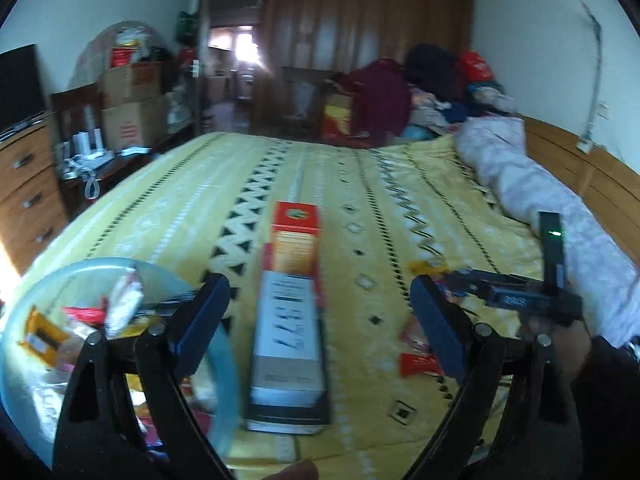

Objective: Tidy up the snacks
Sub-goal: 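Move both grippers back over the snacks on the bed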

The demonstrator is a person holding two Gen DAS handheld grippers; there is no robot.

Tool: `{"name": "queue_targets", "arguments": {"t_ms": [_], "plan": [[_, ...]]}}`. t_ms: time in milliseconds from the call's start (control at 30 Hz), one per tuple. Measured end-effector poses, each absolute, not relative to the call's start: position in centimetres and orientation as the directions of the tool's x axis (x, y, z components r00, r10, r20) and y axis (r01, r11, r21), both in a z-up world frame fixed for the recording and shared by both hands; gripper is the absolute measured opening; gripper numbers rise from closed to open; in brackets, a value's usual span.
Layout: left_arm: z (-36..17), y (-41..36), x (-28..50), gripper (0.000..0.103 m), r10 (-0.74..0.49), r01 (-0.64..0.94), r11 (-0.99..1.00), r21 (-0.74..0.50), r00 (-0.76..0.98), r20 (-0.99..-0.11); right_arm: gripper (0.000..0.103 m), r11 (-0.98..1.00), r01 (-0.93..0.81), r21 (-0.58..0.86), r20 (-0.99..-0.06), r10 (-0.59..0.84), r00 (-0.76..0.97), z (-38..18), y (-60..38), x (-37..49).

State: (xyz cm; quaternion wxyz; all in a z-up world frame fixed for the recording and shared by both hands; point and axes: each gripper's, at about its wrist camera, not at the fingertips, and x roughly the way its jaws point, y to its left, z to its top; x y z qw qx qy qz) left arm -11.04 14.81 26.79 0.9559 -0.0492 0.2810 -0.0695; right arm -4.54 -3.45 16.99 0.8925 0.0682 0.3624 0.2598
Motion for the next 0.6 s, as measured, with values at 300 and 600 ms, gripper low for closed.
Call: {"name": "queue_targets", "arguments": {"t_ms": [300,600], "plan": [[18.4,6.3,-6.8,0.089,-0.337,0.303,0.937,-0.173,0.658,-0.674,0.077,0.945,-0.23,0.233,-0.789,0.321,0.524,8.3,-18.8,8.2],[13.2,4.4,-6.9,0.089,-0.331,0.336,0.93,-0.148,0.593,-0.734,0.079,0.919,-0.371,0.129,-0.887,0.274,0.37,1.7,-14.5,23.4]]}}
